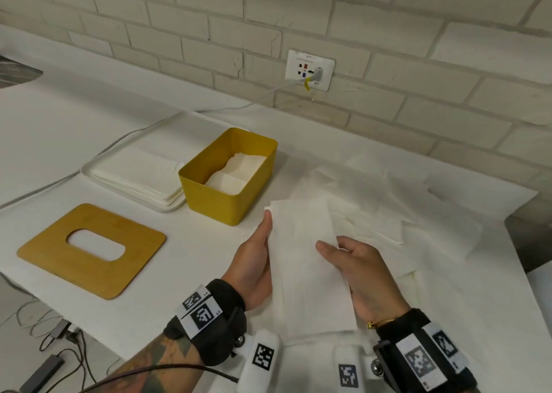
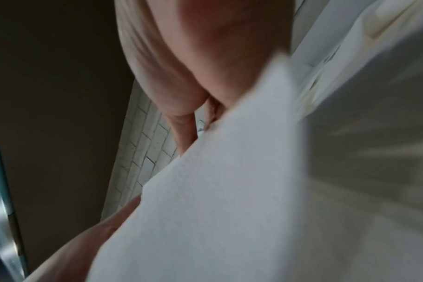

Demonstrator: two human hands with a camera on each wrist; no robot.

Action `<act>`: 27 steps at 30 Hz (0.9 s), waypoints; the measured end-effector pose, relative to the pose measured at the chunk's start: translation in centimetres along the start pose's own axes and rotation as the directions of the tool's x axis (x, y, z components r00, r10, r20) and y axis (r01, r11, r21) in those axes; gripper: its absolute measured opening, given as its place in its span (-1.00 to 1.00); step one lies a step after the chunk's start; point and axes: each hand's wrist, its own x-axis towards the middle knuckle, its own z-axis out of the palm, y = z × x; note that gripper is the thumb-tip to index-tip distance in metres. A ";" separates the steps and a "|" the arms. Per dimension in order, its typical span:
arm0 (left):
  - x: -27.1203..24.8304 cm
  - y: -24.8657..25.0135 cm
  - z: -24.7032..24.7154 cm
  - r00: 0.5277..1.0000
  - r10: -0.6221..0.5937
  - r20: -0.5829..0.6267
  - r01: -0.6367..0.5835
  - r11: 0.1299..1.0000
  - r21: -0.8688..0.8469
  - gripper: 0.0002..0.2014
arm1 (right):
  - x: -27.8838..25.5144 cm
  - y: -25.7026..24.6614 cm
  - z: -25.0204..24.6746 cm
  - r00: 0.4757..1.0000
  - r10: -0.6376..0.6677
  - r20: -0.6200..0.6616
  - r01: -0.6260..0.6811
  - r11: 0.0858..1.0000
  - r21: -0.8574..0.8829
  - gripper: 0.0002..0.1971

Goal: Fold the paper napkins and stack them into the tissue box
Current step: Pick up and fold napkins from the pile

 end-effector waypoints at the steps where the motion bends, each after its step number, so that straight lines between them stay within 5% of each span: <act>1: 0.1 -0.1 -0.1 1.000 0.004 -0.011 -0.004 1.000 0.002 -0.33 | -0.1 0.1 0.1 1.000 -0.006 -0.003 0.006 1.000 -0.001 -0.88; 4: -0.1 -0.1 0.2 1.000 0.011 0.007 -0.011 0.999 0.043 -0.30 | -0.4 0.4 0.4 1.000 -0.014 -0.012 0.014 1.000 0.006 -0.86; 9: -0.6 0.1 0.6 1.000 -0.004 0.026 0.002 0.996 0.088 -0.59 | -0.7 1.1 1.0 0.999 -0.025 -0.027 0.025 0.999 0.022 -0.87; 13: -0.5 0.1 0.4 1.000 0.013 -0.013 -0.011 0.994 0.110 -0.64 | -1.1 1.4 0.8 1.000 -0.003 0.011 0.003 1.000 0.027 -0.80; 19: -0.8 2.0 -0.6 0.986 0.140 -0.091 -0.132 0.987 0.088 -0.70 | -3.5 2.6 -1.5 0.987 0.122 0.106 -0.103 0.979 -0.174 -0.78; 24: -1.9 2.2 -0.3 0.988 0.146 -0.045 -0.143 0.988 0.065 -0.70 | -3.4 0.5 -2.9 0.997 -0.040 0.061 0.057 0.944 -0.326 -0.45; 27: -2.4 1.9 1.0 0.990 0.131 0.045 -0.134 0.988 0.076 -0.67 | -2.9 -0.4 -1.1 0.983 -0.017 0.185 0.058 0.974 -0.220 -0.54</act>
